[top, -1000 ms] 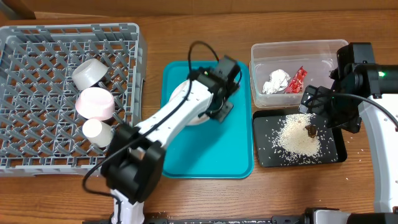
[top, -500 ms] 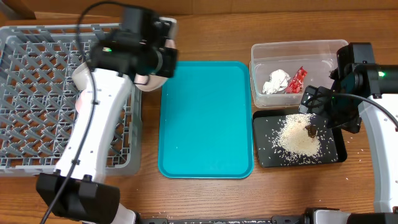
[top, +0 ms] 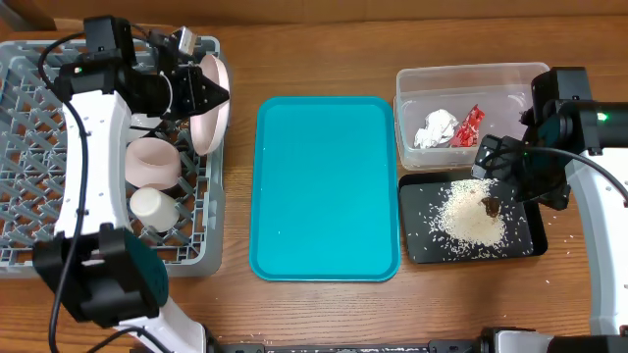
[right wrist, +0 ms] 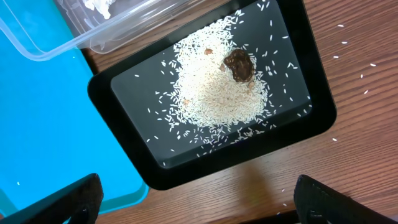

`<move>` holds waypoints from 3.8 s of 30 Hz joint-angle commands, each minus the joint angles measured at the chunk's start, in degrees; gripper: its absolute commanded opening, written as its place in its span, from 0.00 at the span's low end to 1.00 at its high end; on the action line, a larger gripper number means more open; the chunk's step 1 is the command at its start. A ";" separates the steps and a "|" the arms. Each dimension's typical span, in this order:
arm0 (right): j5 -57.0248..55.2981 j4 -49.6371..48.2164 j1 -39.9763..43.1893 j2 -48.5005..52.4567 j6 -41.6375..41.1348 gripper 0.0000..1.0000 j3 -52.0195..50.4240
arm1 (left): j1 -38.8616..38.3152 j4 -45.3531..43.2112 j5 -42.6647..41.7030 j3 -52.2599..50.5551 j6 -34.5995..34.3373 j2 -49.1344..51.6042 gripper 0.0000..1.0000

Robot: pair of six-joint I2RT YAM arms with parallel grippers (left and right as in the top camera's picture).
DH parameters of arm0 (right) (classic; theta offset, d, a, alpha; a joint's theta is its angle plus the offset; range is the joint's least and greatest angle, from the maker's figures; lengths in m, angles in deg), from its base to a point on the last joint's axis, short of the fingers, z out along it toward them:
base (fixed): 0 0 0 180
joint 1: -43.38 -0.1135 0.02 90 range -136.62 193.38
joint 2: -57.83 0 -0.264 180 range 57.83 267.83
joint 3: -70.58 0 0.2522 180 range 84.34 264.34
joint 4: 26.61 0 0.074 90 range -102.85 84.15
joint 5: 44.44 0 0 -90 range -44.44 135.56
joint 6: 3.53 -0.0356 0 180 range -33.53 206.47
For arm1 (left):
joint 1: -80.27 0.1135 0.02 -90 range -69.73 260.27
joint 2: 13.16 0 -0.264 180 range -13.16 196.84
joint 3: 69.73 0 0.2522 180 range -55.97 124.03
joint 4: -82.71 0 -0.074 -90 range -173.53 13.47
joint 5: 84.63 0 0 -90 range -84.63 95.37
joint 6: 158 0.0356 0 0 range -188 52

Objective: Sort waste into correct bins and load items into the dishwasher

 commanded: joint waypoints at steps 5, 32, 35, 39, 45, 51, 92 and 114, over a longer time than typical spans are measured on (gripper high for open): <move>-0.57 0.04 -0.04 -0.17 -0.07 1.00 0.76 | 2.91 0.94 -5.62 0.74 2.32 3.61 0.66; 7.87 -19.93 -5.25 1.79 10.56 1.00 0.76 | -7.19 22.47 40.96 0.35 -12.98 -9.40 1.00; 6.91 -16.81 -5.20 1.29 10.08 1.00 -0.04 | -7.37 25.24 40.98 -0.02 -12.59 -10.19 1.00; 5.92 -16.15 -5.20 -1.64 9.14 1.00 -1.75 | -8.46 24.02 40.94 -4.57 -11.39 -15.23 1.00; 5.40 -23.50 -5.20 -15.63 8.87 1.00 -11.96 | -11.78 11.10 40.96 -20.87 -11.26 -33.53 1.00; 3.41 -28.92 -5.20 -35.78 8.85 1.00 -23.93 | -13.16 -2.75 40.76 -38.25 -12.87 -58.27 1.00; 3.52 -47.98 -5.27 -71.23 9.11 1.00 -45.66 | -13.16 6.54 41.16 -42.71 -12.74 -75.34 1.00; 3.78 -96.74 -5.62 -84.87 9.22 1.00 -86.01 | -13.16 6.54 41.16 -42.71 -12.74 -75.34 1.00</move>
